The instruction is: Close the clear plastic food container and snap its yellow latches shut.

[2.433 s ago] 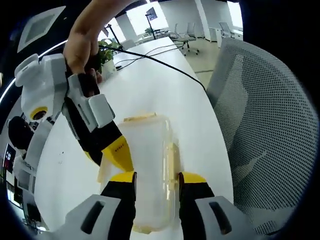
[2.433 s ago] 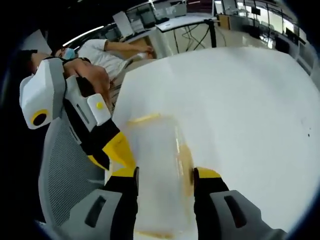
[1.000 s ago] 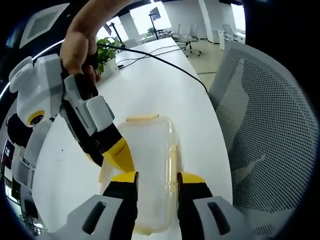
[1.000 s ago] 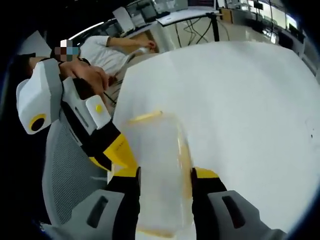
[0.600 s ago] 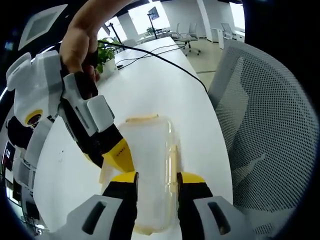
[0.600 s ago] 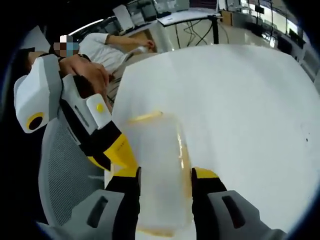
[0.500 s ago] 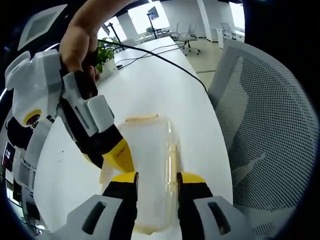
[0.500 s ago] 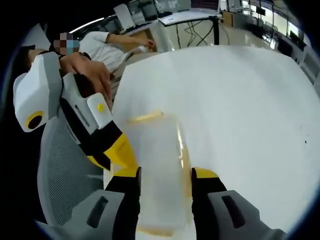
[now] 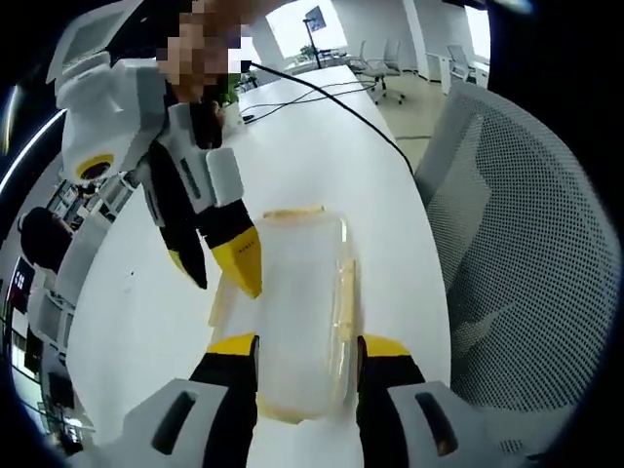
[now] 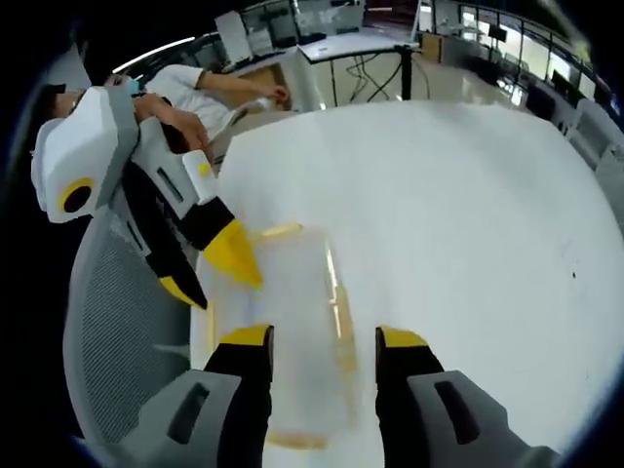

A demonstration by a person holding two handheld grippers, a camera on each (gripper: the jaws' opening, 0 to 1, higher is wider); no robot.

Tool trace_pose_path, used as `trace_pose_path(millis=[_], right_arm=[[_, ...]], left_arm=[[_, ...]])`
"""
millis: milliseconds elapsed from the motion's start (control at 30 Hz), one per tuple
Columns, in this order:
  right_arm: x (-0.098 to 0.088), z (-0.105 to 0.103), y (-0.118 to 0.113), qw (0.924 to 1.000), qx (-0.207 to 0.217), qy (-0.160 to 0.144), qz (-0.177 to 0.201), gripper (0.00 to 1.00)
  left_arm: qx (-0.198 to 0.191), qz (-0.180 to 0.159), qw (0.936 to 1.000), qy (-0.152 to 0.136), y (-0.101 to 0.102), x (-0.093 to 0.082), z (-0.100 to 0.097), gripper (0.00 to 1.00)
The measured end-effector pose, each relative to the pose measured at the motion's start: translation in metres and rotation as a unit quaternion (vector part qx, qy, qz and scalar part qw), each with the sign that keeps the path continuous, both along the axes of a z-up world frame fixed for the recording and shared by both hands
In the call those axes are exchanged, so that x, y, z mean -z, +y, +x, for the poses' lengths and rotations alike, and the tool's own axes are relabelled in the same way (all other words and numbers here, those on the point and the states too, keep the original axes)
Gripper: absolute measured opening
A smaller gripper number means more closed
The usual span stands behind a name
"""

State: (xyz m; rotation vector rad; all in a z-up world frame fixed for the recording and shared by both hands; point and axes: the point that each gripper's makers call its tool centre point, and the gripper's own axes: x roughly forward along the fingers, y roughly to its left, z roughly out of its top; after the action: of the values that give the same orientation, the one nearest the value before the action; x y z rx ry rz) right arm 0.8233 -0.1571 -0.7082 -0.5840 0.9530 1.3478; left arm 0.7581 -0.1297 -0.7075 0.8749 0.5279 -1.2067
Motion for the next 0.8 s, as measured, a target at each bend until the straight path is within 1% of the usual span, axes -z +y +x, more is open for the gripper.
trace_pose_path(millis=[200, 433, 733, 800], right_arm=[[-0.007, 0.001, -0.011, 0.9996, 0.01, -0.026, 0.007, 0.41], [-0.012, -0.005, -0.024, 0.9988, 0.019, -0.044, 0.009, 0.45], [-0.017, -0.011, -0.036, 0.9973, 0.036, -0.063, 0.014, 0.49], [-0.019, -0.013, -0.038, 0.9966, 0.043, -0.067, 0.02, 0.5]], left_arm=[[-0.042, -0.012, 0.9989, 0.014, 0.014, -0.004, 0.004, 0.38], [-0.084, -0.026, 0.9955, 0.035, 0.025, -0.003, 0.008, 0.46], [-0.114, -0.037, 0.991, 0.059, 0.032, 0.0, 0.009, 0.55], [-0.125, -0.043, 0.9888, 0.068, 0.034, 0.001, 0.01, 0.59]])
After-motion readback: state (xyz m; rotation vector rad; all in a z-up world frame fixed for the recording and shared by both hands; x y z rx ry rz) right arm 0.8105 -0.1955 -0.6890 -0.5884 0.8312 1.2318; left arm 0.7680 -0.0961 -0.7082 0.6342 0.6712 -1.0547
